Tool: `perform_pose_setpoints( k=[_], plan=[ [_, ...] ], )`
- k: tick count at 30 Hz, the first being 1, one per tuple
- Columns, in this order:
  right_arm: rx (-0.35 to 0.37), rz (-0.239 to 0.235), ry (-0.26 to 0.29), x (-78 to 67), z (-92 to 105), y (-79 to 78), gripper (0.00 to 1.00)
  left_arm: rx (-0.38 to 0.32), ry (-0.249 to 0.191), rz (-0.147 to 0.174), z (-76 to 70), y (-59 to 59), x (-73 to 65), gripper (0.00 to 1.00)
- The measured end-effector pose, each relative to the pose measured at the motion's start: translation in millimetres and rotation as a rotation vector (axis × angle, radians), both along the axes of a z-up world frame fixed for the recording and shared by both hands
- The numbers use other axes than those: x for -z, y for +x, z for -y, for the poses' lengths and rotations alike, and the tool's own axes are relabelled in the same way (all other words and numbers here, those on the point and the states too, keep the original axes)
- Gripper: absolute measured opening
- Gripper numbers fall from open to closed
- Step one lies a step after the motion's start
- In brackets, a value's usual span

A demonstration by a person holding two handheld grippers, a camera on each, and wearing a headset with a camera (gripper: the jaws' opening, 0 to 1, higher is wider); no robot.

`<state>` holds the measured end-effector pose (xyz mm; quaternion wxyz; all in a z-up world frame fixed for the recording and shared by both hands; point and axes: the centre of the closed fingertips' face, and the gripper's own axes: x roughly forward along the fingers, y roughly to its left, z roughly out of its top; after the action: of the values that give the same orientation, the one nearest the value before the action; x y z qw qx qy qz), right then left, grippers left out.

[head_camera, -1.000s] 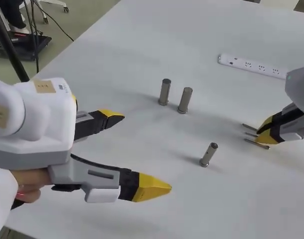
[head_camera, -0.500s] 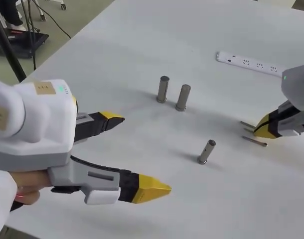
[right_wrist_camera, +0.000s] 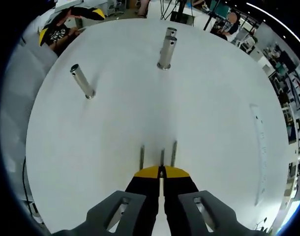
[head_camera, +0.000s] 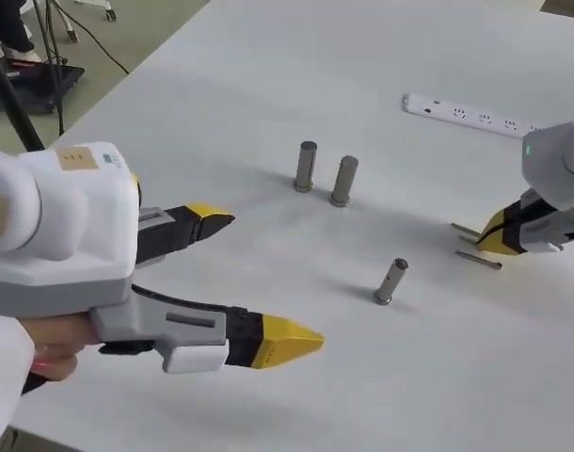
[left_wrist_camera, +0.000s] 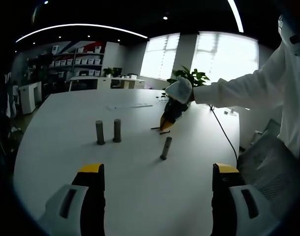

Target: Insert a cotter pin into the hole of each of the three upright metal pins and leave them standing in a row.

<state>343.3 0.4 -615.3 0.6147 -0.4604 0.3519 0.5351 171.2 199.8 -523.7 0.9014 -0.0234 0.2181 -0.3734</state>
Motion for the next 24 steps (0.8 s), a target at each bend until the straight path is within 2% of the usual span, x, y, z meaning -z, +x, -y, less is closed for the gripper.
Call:
perform_pose_setpoints(
  k=[1,2,4,11,14,18,22,24],
  plan=[
    [0.005,0.002,0.004,-0.9,-0.2,0.2,0.0,-0.001,0.005,-0.001,-0.7,0.2,0.8,0.89],
    [0.036,0.024,0.035,-6.4,-2.3,2.9,0.0,-0.002,0.003,-0.003,-1.1,0.8,1.2,0.87],
    [0.056,0.013,0.072,-14.4,-4.8,-0.6,0.0,-0.008,-0.017,-0.009,-1.1,1.9,-0.1,0.87],
    [0.058,0.066,0.107,-38.8,-5.6,-8.2,0.0,0.003,-0.003,-0.007,0.3,4.0,-0.4,0.86],
    [0.053,0.082,0.134,-47.9,-7.5,-17.8,0.0,-0.004,0.016,-0.003,-0.9,7.2,-0.4,0.83],
    [0.031,0.11,0.135,-54.4,-5.1,-30.0,0.0,-0.004,0.004,0.005,0.9,10.0,-4.0,0.83],
    [0.033,0.184,0.128,-62.5,0.8,-39.0,0.0,0.028,-0.005,0.002,8.7,12.1,-4.4,0.8],
    [0.043,0.201,0.142,-66.2,1.7,-45.2,0.0,0.048,-0.004,-0.008,13.1,13.4,-3.2,0.79]
  ],
)
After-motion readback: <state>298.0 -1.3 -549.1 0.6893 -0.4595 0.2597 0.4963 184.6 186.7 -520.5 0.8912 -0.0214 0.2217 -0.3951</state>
